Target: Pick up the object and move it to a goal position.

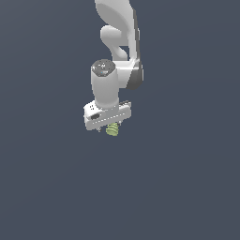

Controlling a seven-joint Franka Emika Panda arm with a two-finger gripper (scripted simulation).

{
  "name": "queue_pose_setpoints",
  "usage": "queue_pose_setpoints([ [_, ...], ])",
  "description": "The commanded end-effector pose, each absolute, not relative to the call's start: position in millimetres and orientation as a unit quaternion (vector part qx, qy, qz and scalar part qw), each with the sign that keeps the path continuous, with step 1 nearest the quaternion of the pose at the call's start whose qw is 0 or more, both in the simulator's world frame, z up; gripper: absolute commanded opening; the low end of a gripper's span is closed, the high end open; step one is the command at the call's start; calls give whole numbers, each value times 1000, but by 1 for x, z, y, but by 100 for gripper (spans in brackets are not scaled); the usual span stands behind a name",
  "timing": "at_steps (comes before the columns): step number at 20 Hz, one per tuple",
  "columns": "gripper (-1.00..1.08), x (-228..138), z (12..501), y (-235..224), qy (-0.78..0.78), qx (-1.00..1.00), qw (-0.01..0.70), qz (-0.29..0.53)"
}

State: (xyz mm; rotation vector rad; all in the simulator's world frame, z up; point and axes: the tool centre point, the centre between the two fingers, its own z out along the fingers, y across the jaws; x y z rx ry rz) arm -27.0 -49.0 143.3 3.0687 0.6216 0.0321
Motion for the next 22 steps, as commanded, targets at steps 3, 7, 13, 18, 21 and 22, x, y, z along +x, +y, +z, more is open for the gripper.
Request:
queue_pose_setpoints([
  [3,100,-36,135,-48,259,966,6,8],
  [7,100,-44,128,-48,312,950,5,6],
  [13,100,-56,118,-46,390,921,5,4],
  [18,100,-66,110,-44,453,892,4,2],
  [21,100,-73,105,-43,489,872,3,1],
  [22,100,-75,104,-43,501,866,3,1],
])
